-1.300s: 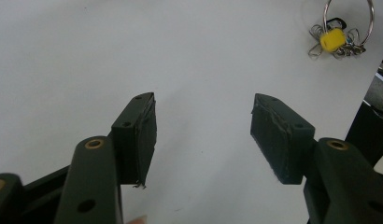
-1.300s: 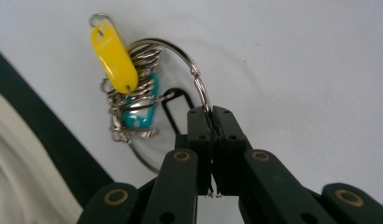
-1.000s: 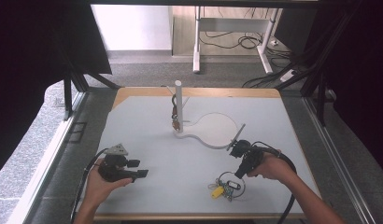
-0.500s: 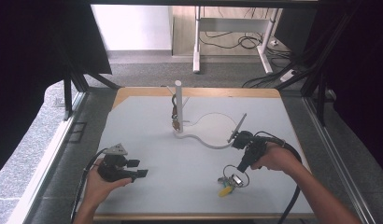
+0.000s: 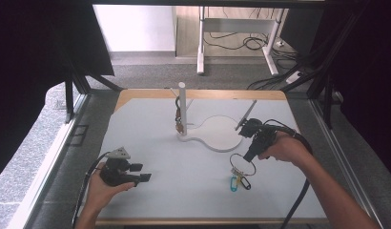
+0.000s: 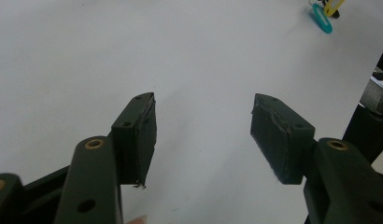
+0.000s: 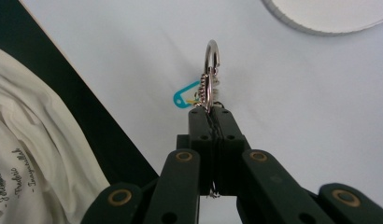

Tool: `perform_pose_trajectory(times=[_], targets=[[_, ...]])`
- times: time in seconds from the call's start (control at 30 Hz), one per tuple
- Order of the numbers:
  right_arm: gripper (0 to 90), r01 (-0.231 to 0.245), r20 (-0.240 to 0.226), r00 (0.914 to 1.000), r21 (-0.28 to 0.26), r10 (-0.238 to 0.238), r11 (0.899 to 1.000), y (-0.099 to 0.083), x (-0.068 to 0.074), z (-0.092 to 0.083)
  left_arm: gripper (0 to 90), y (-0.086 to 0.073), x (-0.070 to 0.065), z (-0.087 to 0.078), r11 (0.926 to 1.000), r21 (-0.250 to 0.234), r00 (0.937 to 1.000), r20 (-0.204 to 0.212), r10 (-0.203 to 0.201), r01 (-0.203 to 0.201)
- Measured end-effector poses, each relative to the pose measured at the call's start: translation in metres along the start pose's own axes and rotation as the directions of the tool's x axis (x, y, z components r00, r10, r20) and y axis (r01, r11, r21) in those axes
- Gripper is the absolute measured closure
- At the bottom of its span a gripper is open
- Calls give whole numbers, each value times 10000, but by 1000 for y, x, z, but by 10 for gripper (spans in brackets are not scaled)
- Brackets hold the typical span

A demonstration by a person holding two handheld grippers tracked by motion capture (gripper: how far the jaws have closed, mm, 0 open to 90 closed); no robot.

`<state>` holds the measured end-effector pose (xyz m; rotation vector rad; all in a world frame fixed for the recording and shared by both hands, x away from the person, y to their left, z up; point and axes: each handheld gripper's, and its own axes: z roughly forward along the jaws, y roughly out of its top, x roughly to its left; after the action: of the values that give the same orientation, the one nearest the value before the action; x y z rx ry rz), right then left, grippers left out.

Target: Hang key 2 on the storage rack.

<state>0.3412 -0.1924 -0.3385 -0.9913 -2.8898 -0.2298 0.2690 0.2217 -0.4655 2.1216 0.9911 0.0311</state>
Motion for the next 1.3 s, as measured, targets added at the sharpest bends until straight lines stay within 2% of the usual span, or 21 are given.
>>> perform_pose_trajectory(times=[0.2,0.27,0.47,0.67,0.93,1.3], targets=[[885,-102,-38,9999,-78,102,9999,3,-6,-7,411,0,0,0,10000,-14,10000,-11,-25,25],[885,-257,97,9996,-184,259,9995,5,-7,-9,411,0,1,0,10000,7,10000,-7,-19,19],[885,-174,91,9998,-269,176,9995,12,-6,-18,411,-1,1,1,10000,33,10000,-11,-58,58],[885,-167,126,9998,-519,173,9985,19,-8,-29,411,-1,2,-3,9999,-93,9999,-7,-111,111],[885,-384,342,9986,-783,412,9962,31,-14,-46,411,-2,3,-5,9997,-167,9998,77,-170,171],[885,-572,385,9974,-817,605,9950,42,-23,-49,411,-2,4,-7,9997,-163,9997,105,-199,200]])
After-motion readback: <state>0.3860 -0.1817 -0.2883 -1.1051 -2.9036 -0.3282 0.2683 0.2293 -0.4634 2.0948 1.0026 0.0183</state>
